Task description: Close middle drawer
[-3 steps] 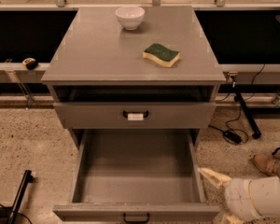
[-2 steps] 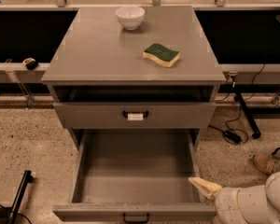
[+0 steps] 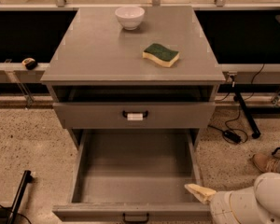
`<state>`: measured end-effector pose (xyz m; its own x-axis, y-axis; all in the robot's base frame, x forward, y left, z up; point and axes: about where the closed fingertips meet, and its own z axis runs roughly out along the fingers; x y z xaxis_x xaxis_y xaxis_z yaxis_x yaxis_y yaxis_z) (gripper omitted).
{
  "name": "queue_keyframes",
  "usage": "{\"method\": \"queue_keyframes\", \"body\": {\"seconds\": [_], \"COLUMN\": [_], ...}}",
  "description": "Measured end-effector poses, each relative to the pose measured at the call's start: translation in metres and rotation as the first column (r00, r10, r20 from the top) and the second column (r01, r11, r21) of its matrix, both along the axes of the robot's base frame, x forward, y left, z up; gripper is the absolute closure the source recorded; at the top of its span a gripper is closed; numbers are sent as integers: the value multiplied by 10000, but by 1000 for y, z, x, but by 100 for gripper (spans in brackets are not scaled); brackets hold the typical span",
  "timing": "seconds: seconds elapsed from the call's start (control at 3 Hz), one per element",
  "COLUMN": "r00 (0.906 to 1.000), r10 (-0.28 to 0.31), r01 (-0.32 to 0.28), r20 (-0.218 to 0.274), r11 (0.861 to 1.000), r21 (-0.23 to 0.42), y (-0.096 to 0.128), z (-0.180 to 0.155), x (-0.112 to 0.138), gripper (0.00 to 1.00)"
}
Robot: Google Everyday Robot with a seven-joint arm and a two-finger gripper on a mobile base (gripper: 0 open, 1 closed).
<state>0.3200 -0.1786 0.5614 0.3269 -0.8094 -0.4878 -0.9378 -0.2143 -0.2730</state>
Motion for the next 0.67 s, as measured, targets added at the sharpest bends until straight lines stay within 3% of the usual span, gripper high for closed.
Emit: {"method": "queue_keyframes", "body": {"seconds": [0.33,0.67], "r00": [9980,9960], "r10": [-51,-547], "r01": [22,520], "r20": [-637,-701], "r11": [9990,9978], "r21": [-453,-408], "y": [3,7], "z": [-40,-75], "x": [-15,-25], "gripper": [16,39]}}
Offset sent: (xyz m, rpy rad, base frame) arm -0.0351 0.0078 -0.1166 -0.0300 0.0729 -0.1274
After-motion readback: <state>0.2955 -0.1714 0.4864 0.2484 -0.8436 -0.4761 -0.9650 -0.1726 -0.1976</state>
